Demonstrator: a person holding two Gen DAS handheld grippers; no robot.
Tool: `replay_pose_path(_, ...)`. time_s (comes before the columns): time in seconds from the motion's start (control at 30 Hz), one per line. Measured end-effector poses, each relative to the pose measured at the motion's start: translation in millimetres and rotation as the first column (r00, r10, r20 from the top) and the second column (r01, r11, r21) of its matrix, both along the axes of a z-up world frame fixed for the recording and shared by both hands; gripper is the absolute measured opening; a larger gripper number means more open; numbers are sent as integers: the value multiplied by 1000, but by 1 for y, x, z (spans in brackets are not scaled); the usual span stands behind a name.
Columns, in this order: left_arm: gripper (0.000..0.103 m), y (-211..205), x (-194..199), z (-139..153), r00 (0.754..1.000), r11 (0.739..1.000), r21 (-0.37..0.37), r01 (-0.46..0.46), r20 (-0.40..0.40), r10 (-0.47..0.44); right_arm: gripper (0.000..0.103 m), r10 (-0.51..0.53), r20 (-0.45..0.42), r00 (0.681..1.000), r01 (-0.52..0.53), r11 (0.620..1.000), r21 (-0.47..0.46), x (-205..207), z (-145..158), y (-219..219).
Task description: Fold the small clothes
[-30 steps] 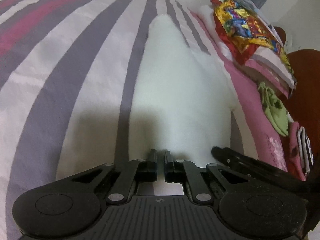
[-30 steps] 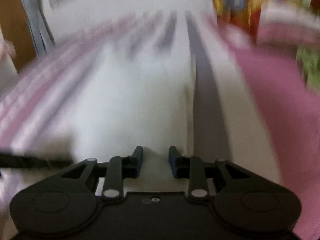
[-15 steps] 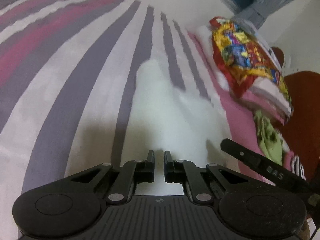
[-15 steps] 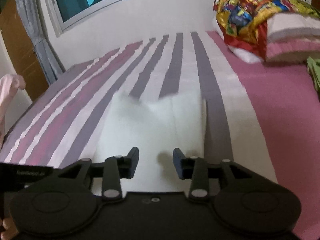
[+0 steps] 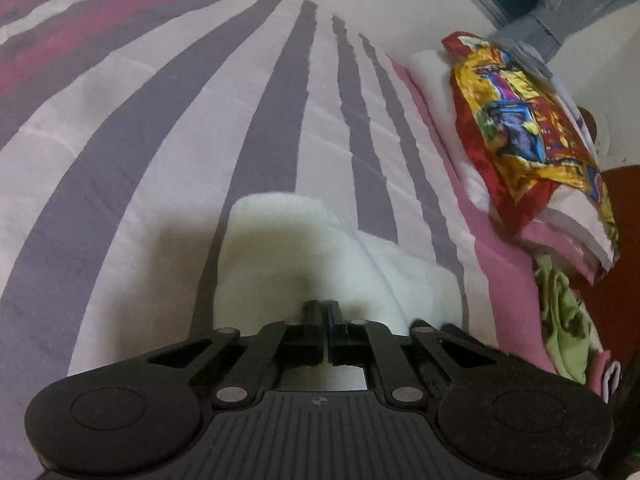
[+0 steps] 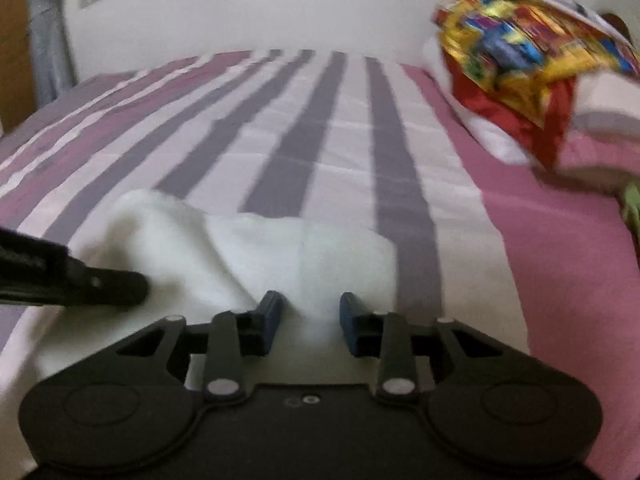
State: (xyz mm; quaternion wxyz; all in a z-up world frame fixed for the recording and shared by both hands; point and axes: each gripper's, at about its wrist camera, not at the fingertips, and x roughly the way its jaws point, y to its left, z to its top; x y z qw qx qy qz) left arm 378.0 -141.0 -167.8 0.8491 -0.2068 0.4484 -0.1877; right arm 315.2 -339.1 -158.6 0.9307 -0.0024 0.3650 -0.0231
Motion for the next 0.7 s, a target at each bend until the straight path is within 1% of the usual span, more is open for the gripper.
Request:
replay_pose_path(0.07, 4, 0, -10, 4, 1000, 1000, -15, -14, -5, 14, 34, -27, -4, 1000, 27, 999, 24, -1, 0, -5)
replay_pose_path(0.1, 4, 1, -18, 10, 1000, 1000, -22, -9, 14, 10, 34, -31, -9, 999, 32, 999, 27, -2, 2, -4)
replay_pose_path(0.13, 4, 0, -24, 13, 999, 1000, 1, -1, 38, 1, 35, -35, -7, 999, 36, 998, 46, -4, 8, -3)
replay_pose_path(0.17, 4, -1, -28, 15, 998, 1000, 28, 0, 59, -1, 34, -26, 14, 1000, 25, 996, 81, -7, 15, -3)
replay_pose_path(0.2, 4, 0, -29, 15, 998, 999, 38, 0, 68, -3, 35, -14, 39, 999, 10, 995, 95, -9, 21, -1)
replay_pose_path(0.27, 4, 0, -24, 13, 998, 999, 50, -2, 65, -1, 35, 0, 48, 999, -4, 996, 84, -1, 26, 4)
replay_pose_path(0.33, 3, 0, -17, 6, 999, 999, 54, 1, 37, -3, 36, 1, 18, 1000, -2, 998, 57, 12, 21, 9)
replay_pose_path(0.37, 3, 2, -15, 3, 1000, 999, 44, 1, 30, -3, 37, -3, -11, 1000, 3, 1000, 11, 18, 13, 12)
replay_pose_path(0.4, 3, 4, -13, 1, 1000, 1000, 26, -3, 19, 2, 41, -7, -22, 1000, 6, 999, -34, 21, 5, 13)
replay_pose_path(0.43, 3, 6, -14, 1, 1000, 1000, 18, -5, 15, 5, 43, -18, -21, 1000, 17, 999, -42, 21, 2, 10)
replay_pose_path(0.53, 3, 4, -26, 5, 999, 999, 46, 18, 26, -19, 44, -72, -38, 997, 74, 996, 51, 21, 3, -5)
replay_pose_path(0.6, 3, 6, -41, 11, 999, 998, 50, 33, 36, -35, 44, -86, -45, 995, 88, 995, 46, 14, 10, -2)
replay_pose_path(0.63, 4, 9, -50, 13, 998, 998, 51, 41, 42, -43, 44, -83, -30, 996, 85, 995, 61, 6, 16, 0)
replay_pose_path(0.7, 3, 15, -68, 14, 998, 998, 43, 48, 44, -50, 42, -48, 14, 999, 46, 992, 116, -15, 27, 5)
